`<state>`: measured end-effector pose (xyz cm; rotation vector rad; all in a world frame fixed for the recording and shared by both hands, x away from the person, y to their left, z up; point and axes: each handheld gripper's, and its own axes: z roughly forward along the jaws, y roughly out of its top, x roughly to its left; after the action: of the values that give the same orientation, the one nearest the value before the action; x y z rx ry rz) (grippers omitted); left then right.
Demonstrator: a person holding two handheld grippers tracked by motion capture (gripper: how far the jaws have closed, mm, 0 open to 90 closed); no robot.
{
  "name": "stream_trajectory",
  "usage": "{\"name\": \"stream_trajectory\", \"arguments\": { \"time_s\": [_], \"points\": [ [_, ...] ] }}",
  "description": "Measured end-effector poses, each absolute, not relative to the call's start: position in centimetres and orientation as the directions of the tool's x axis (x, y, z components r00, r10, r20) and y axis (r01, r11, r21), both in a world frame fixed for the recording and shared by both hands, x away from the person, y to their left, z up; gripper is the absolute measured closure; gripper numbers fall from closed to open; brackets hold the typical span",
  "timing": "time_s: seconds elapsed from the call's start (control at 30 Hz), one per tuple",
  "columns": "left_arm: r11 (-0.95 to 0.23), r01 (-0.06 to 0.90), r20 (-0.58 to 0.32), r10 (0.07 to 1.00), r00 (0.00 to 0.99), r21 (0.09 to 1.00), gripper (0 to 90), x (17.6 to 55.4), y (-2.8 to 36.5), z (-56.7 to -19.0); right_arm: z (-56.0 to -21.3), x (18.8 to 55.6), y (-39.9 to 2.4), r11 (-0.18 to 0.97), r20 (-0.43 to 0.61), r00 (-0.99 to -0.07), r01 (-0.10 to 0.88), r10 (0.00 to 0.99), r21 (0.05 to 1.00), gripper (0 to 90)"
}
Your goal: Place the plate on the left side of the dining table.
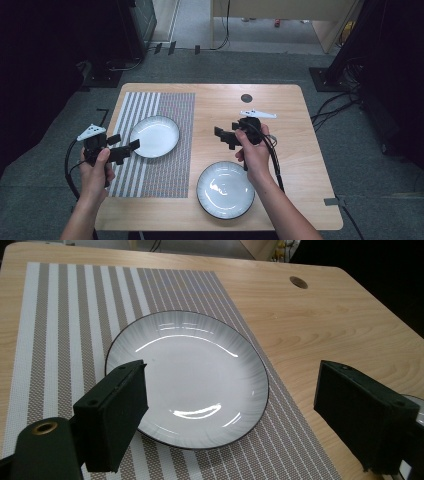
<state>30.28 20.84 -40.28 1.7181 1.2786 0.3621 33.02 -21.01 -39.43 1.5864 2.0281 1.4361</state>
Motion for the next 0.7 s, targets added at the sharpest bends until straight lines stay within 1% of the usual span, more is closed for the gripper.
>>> {"name": "stream_trajectory", "arguments": {
  "time_s": [0.27, 0.53, 0.7],
  "points": [
    [-0.035, 0.576, -0.272, 0.858, 0.437, 0.817, 14.0, 29.0, 20.0, -40.4, -39.3, 31.4, -22.8, -0.054, 0.386, -0.411, 0.624, 0.826, 0.78, 25.1],
    [-0.037, 0.561, -0.273, 0.846, 0.458, 0.827, 14.0, 27.7, 19.6, -40.8, -40.4, 30.0, -24.9, -0.06, 0.381, -0.391, 0.627, 0.837, 0.776, 25.1],
    [-0.036, 0.549, -0.276, 0.836, 0.475, 0.835, 14.0, 27.1, 19.2, -41.5, -40.9, 29.0, -26.4, -0.079, 0.403, -0.382, 0.637, 0.832, 0.767, 24.1]
  ]
}}
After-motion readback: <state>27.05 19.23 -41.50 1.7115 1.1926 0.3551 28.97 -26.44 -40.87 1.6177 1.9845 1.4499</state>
